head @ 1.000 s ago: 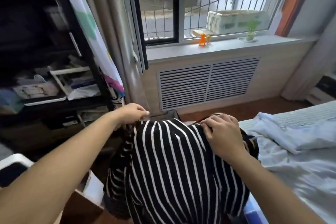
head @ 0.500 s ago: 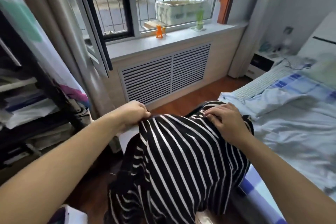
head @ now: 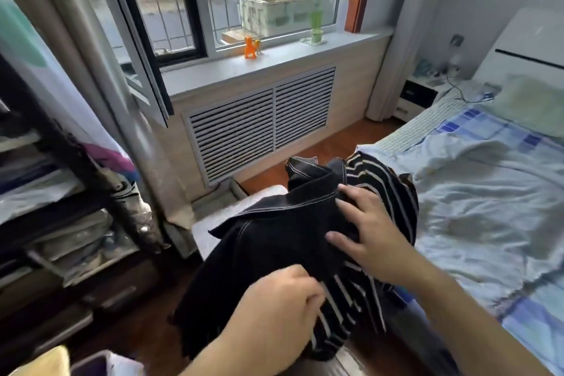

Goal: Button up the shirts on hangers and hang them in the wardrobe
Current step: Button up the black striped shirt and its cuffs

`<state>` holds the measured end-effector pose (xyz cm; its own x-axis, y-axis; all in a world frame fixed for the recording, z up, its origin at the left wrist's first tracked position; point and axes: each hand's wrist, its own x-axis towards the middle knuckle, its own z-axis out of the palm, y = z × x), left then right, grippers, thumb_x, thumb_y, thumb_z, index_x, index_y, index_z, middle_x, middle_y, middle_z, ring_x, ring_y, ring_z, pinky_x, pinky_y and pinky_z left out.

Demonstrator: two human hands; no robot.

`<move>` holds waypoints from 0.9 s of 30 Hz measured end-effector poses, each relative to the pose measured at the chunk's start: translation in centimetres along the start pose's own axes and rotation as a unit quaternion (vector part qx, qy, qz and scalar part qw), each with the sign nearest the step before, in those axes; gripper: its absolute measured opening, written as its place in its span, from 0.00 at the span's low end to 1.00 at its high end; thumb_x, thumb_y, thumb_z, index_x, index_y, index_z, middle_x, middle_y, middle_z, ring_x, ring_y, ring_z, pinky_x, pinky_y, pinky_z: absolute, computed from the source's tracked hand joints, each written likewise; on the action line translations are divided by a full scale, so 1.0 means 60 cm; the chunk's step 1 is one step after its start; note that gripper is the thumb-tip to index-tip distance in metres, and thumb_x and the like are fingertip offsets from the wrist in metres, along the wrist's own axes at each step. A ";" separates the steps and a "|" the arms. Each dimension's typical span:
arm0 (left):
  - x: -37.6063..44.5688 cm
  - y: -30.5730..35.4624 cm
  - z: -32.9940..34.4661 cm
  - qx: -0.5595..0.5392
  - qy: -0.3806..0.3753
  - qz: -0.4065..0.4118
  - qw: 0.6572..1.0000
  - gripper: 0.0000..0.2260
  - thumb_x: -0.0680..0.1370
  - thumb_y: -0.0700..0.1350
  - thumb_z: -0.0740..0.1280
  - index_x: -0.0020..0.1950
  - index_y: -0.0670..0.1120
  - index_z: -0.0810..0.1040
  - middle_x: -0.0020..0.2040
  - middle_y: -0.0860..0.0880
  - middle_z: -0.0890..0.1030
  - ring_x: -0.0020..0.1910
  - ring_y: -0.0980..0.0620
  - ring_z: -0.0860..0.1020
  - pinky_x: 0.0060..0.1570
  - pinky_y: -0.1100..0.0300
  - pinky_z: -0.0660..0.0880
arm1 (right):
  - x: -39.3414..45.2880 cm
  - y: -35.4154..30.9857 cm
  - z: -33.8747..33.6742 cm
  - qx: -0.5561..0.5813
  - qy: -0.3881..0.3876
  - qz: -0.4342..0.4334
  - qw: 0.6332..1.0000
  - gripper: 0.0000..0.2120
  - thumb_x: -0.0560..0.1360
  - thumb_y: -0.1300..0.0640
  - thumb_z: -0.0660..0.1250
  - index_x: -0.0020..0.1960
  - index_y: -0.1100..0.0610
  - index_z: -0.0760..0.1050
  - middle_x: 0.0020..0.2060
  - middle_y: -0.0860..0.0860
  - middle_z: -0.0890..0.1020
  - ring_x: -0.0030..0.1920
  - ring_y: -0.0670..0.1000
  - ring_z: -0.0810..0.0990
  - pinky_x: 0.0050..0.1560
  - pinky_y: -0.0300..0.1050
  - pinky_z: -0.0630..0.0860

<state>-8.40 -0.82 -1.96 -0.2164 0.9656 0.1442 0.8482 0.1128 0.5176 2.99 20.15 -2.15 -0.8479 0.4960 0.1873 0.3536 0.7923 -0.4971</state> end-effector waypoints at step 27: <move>-0.049 0.020 0.007 -0.401 -0.182 -0.120 0.890 0.21 0.73 0.36 0.63 0.66 0.48 0.77 0.61 0.48 0.84 0.63 0.54 0.81 0.67 0.53 0.74 | -0.086 -0.168 0.029 0.171 -0.081 0.213 0.959 0.26 0.72 0.42 0.72 0.68 0.38 0.69 0.50 0.42 0.78 0.50 0.42 0.78 0.52 0.39 0.74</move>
<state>-6.51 -3.44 -2.11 -0.0502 0.9650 -0.2575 0.1484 0.2622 0.9535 3.14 9.00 0.43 -0.7150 0.6656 -0.2140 0.5548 0.3539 -0.7529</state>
